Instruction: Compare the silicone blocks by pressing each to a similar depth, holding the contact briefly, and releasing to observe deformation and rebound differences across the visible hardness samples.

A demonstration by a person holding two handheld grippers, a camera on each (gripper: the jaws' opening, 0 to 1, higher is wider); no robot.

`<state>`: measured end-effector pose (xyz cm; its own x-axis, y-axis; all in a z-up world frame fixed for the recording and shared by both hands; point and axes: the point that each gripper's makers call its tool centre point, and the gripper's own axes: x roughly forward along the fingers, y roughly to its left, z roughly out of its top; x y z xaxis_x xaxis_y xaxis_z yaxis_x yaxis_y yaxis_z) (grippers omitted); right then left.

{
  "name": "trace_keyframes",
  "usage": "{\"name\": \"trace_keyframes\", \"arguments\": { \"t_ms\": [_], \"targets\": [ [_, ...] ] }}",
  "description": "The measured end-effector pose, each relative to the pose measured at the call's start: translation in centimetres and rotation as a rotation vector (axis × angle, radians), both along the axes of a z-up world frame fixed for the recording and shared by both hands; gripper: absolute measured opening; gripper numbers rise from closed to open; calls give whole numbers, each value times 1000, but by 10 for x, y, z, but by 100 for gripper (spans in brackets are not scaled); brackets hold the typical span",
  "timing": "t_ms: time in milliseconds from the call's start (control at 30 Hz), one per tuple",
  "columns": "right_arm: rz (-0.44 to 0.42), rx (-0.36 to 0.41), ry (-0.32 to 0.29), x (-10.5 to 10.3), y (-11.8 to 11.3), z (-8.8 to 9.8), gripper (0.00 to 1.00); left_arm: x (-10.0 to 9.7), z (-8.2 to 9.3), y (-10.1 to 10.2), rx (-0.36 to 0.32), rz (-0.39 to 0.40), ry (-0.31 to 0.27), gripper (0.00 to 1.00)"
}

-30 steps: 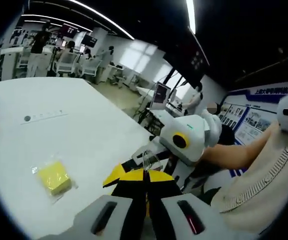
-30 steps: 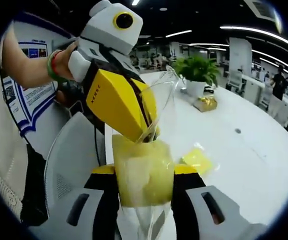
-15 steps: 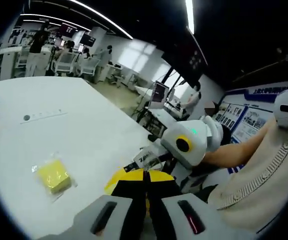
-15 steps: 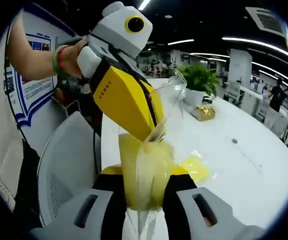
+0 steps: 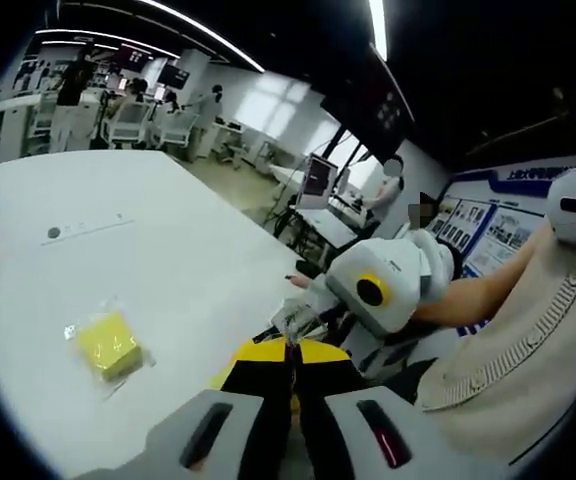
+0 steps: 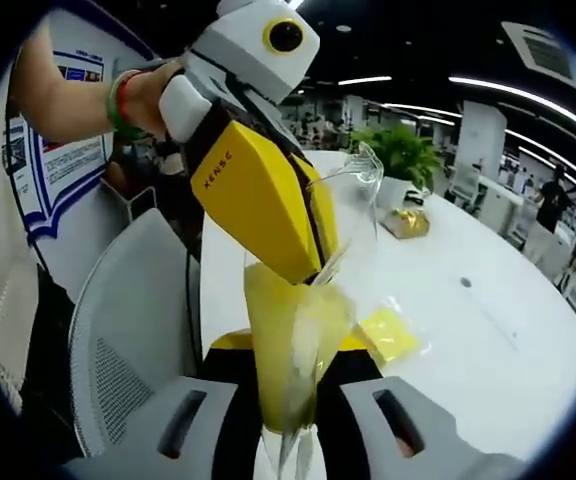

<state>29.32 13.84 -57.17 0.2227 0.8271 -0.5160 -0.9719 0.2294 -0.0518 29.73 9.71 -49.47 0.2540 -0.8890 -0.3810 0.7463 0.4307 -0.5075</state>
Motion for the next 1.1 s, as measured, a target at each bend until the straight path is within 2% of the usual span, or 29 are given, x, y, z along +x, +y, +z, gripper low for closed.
{"name": "trace_keyframes", "arguments": {
  "t_ms": [467,933,1100],
  "targets": [
    [21,-16,-35,-2,-2,-2,13,-3,-2,0,5,4,10,0],
    [28,-19,-29,-3,-1,-3,13,-4,-3,0,9,4,11,0],
    [25,-14,-8,-2,0,-2,16,-2,-3,1,11,20,10,0]
  ]
}}
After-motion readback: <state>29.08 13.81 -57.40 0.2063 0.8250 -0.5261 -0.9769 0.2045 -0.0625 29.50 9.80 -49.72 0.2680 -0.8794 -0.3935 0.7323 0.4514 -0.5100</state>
